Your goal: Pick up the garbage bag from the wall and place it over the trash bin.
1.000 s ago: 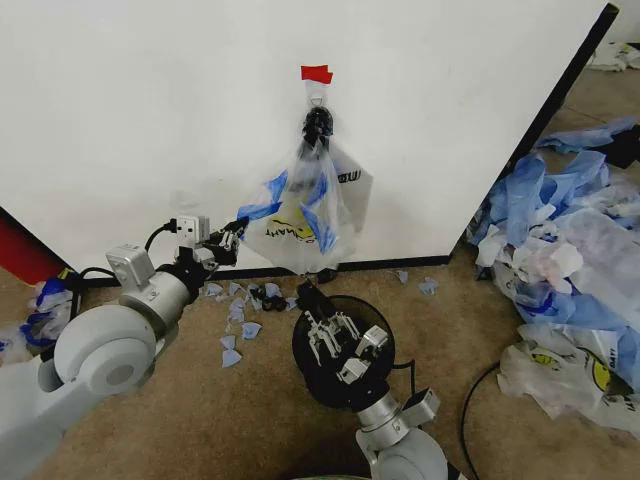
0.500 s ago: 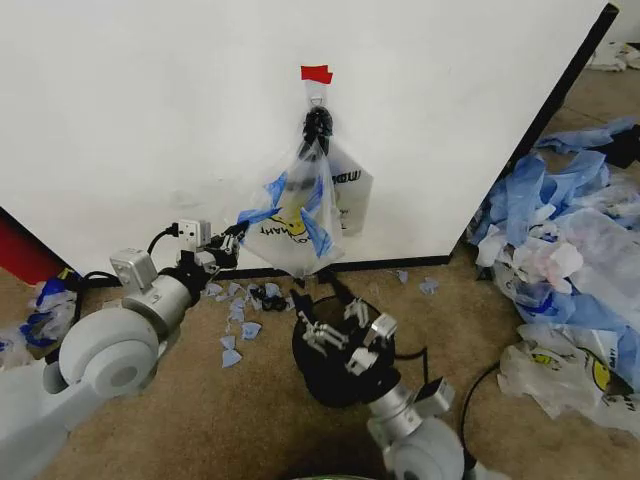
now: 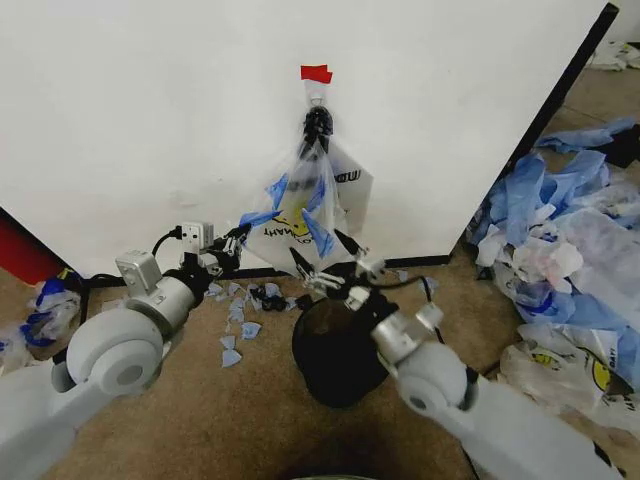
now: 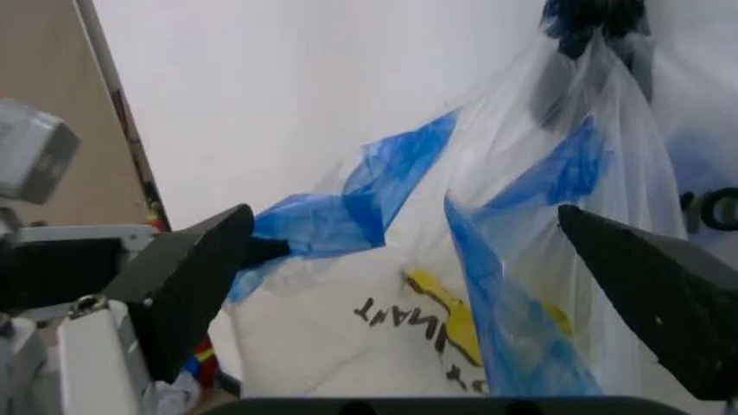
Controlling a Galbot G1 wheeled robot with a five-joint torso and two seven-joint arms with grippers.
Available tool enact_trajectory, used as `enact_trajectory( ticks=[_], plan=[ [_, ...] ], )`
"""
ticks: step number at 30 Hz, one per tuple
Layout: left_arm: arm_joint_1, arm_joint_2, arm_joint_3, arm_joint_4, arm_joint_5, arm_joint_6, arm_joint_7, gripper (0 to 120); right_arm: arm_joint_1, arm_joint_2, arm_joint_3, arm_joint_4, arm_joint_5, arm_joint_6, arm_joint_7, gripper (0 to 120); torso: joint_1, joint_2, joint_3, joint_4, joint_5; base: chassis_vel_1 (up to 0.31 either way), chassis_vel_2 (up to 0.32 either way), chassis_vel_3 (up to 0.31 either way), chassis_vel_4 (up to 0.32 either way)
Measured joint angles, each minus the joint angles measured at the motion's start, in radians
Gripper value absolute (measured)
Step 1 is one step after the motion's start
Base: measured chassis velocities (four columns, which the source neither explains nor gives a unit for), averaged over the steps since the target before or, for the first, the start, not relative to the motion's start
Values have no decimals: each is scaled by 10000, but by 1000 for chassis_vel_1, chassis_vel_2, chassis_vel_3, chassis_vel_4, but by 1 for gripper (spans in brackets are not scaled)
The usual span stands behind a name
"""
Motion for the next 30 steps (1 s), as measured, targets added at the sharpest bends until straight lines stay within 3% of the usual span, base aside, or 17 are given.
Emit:
enact_trajectory(
  ticks=[4, 26, 30],
  plan=[
    [60, -56, -2, 22, 72, -19, 5, 0, 467, 48, -329, -171, 6, -177, 242, 90, 0, 0, 0, -1, 0, 0, 0, 0, 0],
    [276, -84, -80, -51, 205, -176, 13, 0, 871, 259, -809, 3, 1677, -1116, 1474, 86, -1, 0, -2, -2, 0, 0, 0, 0, 0],
    [316, -124, -90, -36, 258, -211, 13, 0, 1018, 272, -951, 19, 1774, -1220, 1657, 75, -1, 1, -2, -2, 1, 0, 0, 0, 0]
  ],
)
